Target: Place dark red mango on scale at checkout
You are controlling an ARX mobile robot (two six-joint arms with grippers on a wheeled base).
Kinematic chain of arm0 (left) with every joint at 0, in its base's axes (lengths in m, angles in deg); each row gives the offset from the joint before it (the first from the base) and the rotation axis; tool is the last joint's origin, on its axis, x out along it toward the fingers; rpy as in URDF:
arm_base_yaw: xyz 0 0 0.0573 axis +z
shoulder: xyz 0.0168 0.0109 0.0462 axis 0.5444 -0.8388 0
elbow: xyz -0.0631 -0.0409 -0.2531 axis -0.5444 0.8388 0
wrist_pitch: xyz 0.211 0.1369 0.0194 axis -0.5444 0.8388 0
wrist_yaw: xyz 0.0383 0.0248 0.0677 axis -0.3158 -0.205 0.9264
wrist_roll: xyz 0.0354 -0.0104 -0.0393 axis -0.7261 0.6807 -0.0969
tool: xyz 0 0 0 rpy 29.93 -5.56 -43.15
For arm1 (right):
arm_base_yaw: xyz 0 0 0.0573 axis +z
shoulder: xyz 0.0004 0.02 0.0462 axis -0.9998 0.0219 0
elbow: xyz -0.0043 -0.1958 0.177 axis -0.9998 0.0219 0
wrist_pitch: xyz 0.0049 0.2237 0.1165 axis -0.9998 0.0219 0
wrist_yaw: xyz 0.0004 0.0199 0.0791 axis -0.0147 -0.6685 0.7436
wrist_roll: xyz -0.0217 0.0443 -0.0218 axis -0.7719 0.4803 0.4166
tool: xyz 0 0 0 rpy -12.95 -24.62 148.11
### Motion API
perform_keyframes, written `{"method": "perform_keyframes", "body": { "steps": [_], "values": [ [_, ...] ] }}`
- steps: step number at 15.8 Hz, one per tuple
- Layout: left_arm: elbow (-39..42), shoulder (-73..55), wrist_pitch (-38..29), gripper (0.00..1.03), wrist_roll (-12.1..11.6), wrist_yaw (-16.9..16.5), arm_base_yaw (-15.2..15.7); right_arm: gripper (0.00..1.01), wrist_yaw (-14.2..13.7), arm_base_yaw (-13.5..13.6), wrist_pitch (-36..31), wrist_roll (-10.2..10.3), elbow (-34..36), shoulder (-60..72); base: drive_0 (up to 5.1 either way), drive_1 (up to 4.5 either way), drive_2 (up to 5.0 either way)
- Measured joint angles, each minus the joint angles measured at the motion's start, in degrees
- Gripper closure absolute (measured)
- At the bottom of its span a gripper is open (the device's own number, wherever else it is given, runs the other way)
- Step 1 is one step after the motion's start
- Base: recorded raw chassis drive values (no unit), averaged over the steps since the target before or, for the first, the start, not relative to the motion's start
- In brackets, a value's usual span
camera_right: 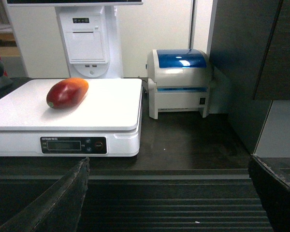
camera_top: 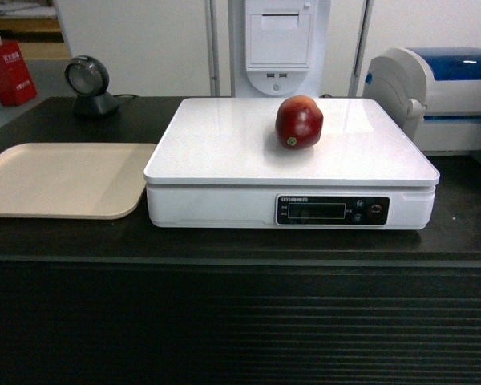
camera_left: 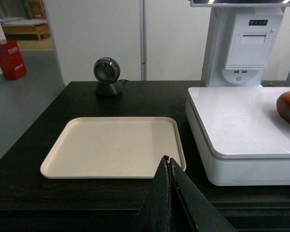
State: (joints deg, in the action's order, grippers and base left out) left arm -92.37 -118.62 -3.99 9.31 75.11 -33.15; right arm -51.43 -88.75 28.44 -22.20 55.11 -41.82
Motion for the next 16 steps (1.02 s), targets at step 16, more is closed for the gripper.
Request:
{"method": "perform_keyframes", "body": {
  "steps": [16],
  "values": [
    [9.01,23.56,13.81,1.01,0.0,-0.02,0.07,0.03,0.0,0.0,0.0,0.0,0.0,0.0,0.0,0.0,0.0]
  ]
}}
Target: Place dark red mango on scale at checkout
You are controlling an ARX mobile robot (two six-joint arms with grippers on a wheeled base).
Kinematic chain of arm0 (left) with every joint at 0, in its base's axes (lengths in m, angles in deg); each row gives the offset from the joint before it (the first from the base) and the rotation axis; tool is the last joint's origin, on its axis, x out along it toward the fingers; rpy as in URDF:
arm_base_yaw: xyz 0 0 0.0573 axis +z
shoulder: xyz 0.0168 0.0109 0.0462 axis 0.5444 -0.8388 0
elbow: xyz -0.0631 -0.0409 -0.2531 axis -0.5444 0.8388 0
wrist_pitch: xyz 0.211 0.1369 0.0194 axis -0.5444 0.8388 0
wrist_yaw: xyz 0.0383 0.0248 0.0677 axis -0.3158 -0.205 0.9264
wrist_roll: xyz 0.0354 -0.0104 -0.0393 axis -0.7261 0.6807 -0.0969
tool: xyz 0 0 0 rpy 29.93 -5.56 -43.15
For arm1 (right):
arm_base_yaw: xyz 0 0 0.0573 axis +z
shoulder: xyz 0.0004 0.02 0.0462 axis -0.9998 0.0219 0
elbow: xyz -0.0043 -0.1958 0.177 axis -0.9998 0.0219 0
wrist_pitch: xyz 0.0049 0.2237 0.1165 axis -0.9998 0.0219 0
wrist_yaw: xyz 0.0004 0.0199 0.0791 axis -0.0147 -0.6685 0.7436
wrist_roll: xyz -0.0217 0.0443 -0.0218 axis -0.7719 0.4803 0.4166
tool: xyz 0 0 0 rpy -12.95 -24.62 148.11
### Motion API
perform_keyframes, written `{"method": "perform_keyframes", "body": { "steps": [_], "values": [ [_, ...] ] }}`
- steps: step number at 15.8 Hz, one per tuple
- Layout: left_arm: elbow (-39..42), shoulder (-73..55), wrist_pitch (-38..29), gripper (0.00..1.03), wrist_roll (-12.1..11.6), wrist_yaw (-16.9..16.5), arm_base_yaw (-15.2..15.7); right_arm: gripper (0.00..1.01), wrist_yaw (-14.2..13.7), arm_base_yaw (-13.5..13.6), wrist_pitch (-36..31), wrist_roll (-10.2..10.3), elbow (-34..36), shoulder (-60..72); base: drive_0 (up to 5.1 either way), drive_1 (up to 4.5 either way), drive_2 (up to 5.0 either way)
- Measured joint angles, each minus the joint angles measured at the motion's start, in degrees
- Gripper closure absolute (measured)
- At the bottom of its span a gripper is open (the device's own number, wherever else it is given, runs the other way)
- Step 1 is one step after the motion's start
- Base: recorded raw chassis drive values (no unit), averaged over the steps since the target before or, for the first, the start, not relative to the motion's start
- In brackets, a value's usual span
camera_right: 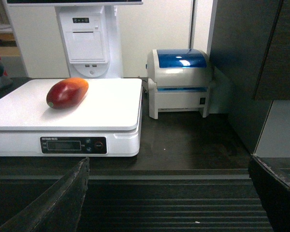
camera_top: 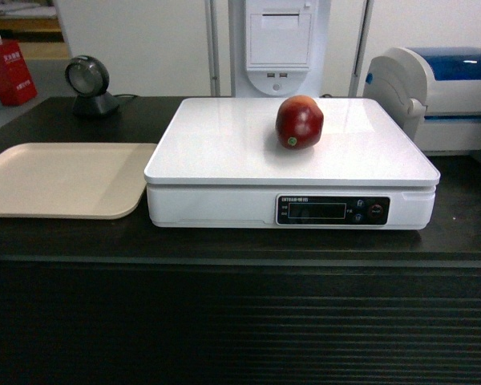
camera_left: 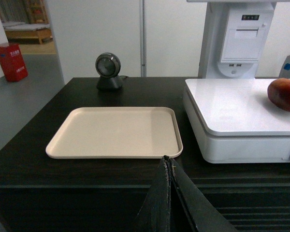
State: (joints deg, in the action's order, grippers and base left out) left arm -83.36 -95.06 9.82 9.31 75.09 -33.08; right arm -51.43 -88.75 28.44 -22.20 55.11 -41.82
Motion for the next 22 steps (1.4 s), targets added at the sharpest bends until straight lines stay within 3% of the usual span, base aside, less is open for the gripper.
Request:
{"method": "perform_keyframes", "body": {
  "steps": [11,13,19,20,22],
  "values": [
    [0.0,11.78,11.67,1.01,0.0,0.0,0.0,0.03,0.0,0.0,0.0,0.0,0.0,0.0,0.0,0.0,0.0],
    [-0.04,20.72,22.23,1.01,0.0,0.02,0.0,0.03,-0.02,0.0,0.0,0.0,0.0,0.0,0.0,0.0,0.0],
    [-0.04,21.07,21.84,1.01,-0.02,0.02,0.0,0.03,0.0,0.0,-0.02,0.0,0.0,0.0,0.0,0.0,0.0],
    [-0.04,21.07,21.84,0.96,0.0,0.02,0.0,0.03,0.0,0.0,0.0,0.0,0.0,0.0,0.0,0.0,0.0],
    [-0.04,21.07,21.86,0.75,0.0,0.02,0.0,0.03,0.0,0.0,0.0,0.0,0.0,0.0,0.0,0.0,0.0]
  ]
}}
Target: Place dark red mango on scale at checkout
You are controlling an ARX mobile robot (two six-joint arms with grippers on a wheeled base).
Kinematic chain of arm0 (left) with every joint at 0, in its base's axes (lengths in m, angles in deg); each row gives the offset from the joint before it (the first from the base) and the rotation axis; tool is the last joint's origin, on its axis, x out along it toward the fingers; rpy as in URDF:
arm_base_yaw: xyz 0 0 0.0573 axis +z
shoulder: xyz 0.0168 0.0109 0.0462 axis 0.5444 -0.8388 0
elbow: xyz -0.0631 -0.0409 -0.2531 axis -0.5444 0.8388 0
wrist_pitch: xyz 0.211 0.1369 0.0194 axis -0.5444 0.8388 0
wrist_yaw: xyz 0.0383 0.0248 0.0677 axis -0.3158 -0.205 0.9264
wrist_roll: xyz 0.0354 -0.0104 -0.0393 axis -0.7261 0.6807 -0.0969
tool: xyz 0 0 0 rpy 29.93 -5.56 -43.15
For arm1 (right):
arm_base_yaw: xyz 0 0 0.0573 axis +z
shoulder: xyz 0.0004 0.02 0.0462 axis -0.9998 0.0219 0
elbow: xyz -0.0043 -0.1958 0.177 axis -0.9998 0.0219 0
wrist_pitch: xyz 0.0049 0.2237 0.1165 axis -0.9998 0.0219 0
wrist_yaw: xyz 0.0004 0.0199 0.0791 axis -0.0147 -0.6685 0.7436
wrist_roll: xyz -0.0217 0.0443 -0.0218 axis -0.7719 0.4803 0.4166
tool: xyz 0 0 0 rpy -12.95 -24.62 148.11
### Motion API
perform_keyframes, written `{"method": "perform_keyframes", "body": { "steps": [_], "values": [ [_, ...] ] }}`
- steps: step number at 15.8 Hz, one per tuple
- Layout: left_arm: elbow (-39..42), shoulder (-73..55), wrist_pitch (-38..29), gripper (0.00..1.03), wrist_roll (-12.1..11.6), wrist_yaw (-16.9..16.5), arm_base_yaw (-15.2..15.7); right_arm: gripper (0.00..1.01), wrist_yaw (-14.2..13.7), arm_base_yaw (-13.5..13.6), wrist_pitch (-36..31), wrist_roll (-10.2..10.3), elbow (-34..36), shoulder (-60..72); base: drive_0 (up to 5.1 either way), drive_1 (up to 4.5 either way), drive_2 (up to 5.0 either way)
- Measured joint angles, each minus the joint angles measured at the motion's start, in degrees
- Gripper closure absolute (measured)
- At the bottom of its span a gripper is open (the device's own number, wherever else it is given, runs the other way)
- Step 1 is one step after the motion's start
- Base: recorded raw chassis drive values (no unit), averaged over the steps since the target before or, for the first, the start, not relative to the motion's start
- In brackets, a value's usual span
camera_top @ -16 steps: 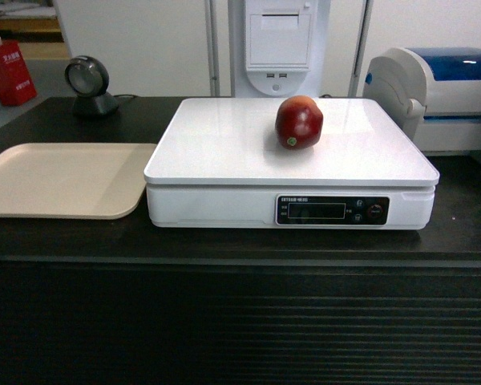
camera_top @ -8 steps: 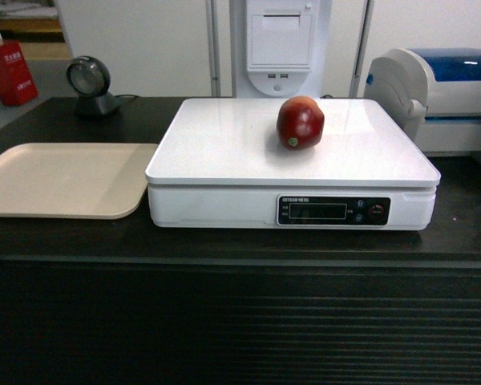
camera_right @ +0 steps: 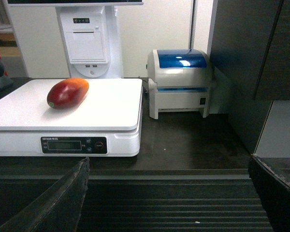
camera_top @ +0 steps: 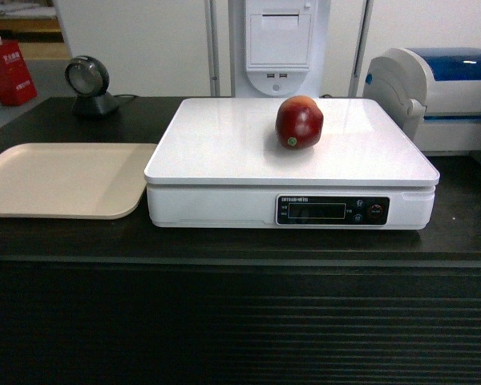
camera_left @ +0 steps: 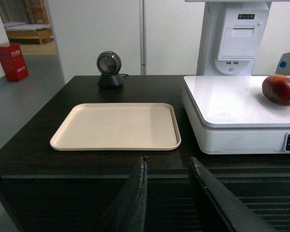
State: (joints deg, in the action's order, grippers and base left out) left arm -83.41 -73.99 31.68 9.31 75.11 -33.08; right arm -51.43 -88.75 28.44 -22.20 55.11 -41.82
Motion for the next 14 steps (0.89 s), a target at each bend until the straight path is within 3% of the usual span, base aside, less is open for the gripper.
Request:
{"method": "perform_keyframes", "body": {
  "steps": [6,14],
  "values": [
    [0.0,0.0,0.0,0.04,-0.04,-0.02,0.0,0.03,0.0,0.0,-0.02,-0.02,0.0,0.0,0.0,0.0,0.0],
    [0.0,0.0,0.0,0.05,-0.04,0.0,0.0,0.03,0.0,0.0,-0.02,0.0,0.0,0.0,0.0,0.0,0.0]
  ]
}}
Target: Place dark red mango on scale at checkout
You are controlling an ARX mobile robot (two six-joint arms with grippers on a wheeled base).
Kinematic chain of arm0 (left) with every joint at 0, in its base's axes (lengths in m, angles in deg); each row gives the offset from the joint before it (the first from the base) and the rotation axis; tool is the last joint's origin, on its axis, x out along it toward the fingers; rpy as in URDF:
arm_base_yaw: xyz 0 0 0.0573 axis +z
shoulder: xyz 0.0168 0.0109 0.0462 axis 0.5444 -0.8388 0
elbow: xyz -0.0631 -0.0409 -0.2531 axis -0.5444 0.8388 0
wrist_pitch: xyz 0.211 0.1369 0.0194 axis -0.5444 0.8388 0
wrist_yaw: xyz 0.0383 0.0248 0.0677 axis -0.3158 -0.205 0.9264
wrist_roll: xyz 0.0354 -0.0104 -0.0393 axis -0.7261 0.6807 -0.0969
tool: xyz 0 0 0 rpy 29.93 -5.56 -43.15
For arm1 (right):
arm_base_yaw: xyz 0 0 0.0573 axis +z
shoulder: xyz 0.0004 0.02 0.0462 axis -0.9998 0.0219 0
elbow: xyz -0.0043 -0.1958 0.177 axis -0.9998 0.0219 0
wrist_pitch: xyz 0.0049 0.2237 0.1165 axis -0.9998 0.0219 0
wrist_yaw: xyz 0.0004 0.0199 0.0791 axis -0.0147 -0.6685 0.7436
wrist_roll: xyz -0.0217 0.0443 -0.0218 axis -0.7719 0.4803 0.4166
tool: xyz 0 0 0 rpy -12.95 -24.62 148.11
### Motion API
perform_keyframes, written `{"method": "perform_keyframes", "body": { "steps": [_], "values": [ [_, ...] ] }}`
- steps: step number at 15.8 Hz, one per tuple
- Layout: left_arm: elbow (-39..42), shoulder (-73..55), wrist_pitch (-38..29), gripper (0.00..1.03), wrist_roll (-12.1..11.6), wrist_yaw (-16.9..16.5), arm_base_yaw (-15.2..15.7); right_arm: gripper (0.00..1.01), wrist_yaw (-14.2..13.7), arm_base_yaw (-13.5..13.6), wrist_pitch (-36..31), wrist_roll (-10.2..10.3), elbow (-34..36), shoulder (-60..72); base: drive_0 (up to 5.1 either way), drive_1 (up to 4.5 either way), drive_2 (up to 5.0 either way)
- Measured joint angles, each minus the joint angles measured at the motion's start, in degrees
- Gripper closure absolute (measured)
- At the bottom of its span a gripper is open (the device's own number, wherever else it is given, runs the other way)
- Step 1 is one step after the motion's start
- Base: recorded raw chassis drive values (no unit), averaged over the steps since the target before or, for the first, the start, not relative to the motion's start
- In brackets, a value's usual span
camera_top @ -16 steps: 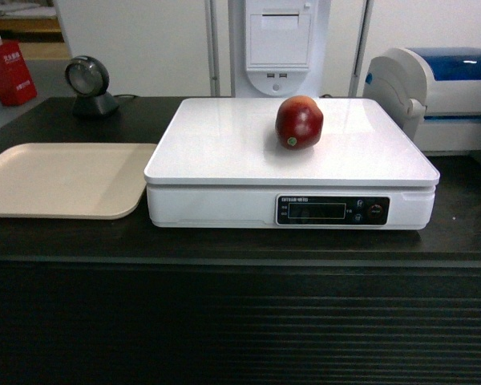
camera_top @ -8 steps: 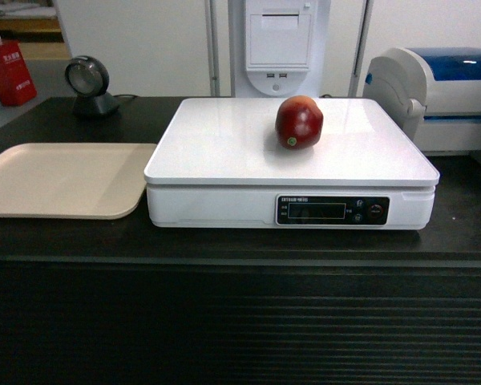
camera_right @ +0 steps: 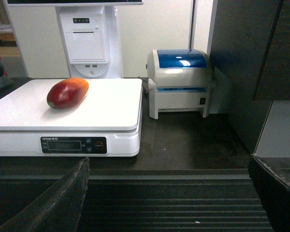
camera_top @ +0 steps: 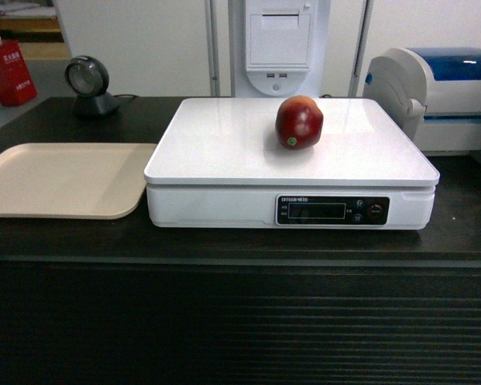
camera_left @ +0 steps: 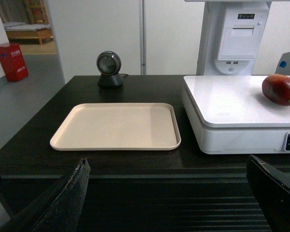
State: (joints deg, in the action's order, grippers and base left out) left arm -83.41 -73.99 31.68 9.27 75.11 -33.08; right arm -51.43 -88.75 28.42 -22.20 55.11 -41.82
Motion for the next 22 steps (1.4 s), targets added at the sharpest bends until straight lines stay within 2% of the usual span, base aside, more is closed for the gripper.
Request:
{"method": "perform_keyframes", "body": {
  "steps": [22],
  "values": [
    [0.0,0.0,0.0,0.05,-0.15,-0.02,0.0,0.03,-0.04,0.0,-0.02,0.0,0.0,0.0,0.0,0.0,0.0]
  ]
}}
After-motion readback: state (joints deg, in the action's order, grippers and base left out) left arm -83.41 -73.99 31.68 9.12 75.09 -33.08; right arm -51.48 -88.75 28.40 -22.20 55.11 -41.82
